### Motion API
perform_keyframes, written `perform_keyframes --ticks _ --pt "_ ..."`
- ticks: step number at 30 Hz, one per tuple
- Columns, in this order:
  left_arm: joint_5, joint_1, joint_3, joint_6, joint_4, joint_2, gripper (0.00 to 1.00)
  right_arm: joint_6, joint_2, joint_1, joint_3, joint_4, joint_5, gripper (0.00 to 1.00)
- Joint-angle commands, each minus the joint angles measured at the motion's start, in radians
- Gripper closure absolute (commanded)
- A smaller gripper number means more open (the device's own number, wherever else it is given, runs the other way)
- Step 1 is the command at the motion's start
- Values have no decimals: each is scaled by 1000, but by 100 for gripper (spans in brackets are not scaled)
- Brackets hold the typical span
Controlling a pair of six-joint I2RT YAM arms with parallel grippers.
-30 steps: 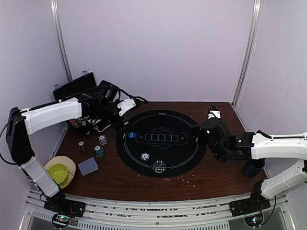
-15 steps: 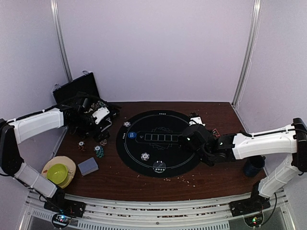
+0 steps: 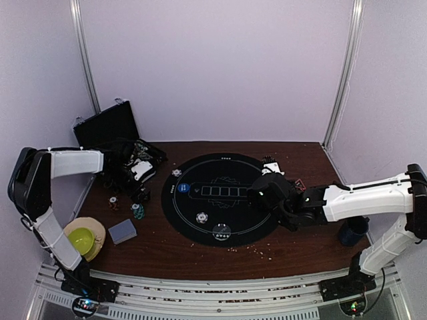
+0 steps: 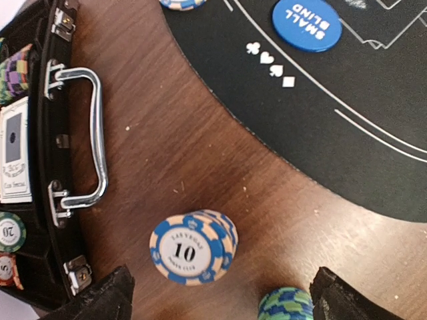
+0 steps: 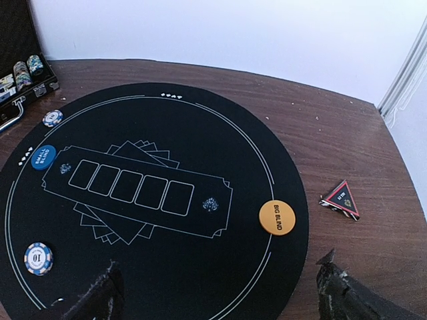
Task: Distribute texas hold em gaming equipment
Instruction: Pick up the pile of poker chips from the pile of poker chips.
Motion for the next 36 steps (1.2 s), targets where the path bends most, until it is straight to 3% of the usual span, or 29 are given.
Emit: perform_keyframes --ticks 1,36 --pt "1 15 50 -8 19 33 5 -6 -16 10 18 -13 23 0" --pt "107 84 129 31 -17 160 22 -8 -11 19 21 -13 29 0"
